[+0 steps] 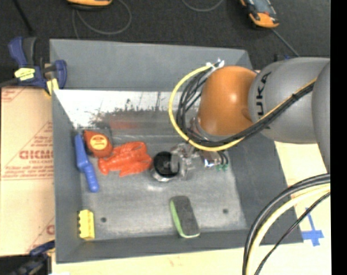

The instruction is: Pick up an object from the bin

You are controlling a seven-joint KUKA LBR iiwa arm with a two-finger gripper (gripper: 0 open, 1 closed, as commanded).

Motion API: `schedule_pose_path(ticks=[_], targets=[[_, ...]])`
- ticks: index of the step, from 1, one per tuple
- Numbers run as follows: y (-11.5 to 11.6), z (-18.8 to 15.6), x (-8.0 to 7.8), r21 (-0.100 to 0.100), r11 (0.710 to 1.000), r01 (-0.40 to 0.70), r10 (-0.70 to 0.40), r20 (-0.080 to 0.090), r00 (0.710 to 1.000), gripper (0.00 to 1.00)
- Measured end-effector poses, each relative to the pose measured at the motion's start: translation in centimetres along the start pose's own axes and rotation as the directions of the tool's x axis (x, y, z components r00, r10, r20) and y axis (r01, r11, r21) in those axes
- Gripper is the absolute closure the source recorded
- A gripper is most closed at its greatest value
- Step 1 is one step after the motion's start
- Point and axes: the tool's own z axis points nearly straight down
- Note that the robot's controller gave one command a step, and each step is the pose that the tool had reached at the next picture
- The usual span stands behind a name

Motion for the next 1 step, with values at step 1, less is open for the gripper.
schedule_pose_path(ticks=[1], targets=[[-0.29,-1.46,0.33,-0.002,1.0,0.009,-0.009,-0.013,1.0,1.0]])
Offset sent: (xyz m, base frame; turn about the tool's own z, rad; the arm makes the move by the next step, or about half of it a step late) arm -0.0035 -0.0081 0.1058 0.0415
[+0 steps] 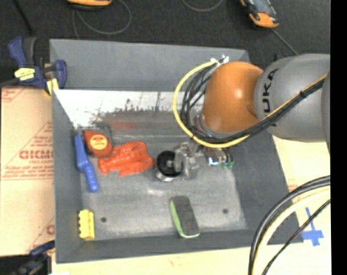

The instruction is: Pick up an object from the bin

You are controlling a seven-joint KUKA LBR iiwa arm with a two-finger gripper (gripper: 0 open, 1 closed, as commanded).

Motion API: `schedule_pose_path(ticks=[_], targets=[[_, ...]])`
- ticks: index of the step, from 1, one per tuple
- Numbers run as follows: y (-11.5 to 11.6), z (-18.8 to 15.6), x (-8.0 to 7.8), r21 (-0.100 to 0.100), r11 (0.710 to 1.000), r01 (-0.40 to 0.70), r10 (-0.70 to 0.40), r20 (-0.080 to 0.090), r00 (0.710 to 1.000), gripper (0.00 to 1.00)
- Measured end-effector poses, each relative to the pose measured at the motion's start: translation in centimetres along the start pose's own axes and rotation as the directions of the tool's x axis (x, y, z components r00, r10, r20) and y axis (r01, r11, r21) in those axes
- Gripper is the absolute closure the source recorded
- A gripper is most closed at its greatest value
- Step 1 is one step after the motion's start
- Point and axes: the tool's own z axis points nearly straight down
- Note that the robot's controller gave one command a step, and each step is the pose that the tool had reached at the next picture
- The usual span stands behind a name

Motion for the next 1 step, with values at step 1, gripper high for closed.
schedule_pose_path(ticks=[1], targets=[[-0.51,-9.19,0.07,-0.001,0.999,-0.05,0.05,0.004,0.999,1.0]])
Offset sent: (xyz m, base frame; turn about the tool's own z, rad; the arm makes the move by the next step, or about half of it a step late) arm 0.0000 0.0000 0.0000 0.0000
